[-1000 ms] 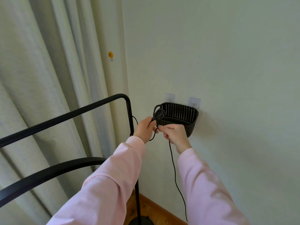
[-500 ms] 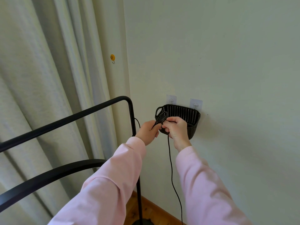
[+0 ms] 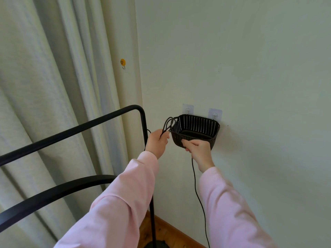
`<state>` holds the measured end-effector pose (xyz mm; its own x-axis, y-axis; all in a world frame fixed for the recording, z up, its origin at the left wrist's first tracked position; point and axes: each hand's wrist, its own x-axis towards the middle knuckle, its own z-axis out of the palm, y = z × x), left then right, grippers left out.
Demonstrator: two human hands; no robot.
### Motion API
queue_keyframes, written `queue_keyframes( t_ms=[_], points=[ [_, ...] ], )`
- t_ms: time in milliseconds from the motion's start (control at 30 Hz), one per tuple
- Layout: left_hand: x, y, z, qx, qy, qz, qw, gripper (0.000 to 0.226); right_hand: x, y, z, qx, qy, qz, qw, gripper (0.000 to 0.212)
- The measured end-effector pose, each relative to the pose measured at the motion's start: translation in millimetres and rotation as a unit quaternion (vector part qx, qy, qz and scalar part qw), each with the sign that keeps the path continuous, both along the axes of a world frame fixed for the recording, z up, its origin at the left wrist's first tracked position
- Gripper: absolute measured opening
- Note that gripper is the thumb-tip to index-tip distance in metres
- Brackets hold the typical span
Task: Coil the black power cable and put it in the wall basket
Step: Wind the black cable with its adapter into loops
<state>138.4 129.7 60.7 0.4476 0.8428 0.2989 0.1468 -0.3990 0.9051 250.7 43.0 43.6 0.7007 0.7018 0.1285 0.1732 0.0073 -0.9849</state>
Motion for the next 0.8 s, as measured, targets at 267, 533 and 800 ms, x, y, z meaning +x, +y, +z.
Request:
queue_keyframes(
  t_ms=[267,533,800],
  points=[
    [-1.2,-3.0,-3.7,-0.001,0.007,-0.042,0.999,0.033,-7.5,0.4,41.5,0.173,0.231,0.028,0.957,0.016],
    [1.3,-11.9,-2.9,-0.066,-0.046,-0.063,0.995,0.031,-20.8,9.3,49.1,0.187,0.282,0.053,0.939,0.02],
    [-1.0,-17.8,10.8,-0.053,-0.06,-0.079,0.994,0.031,-33.2,14.5,47.4,0.168,0.267,0.034,0.948,0.021]
  ],
)
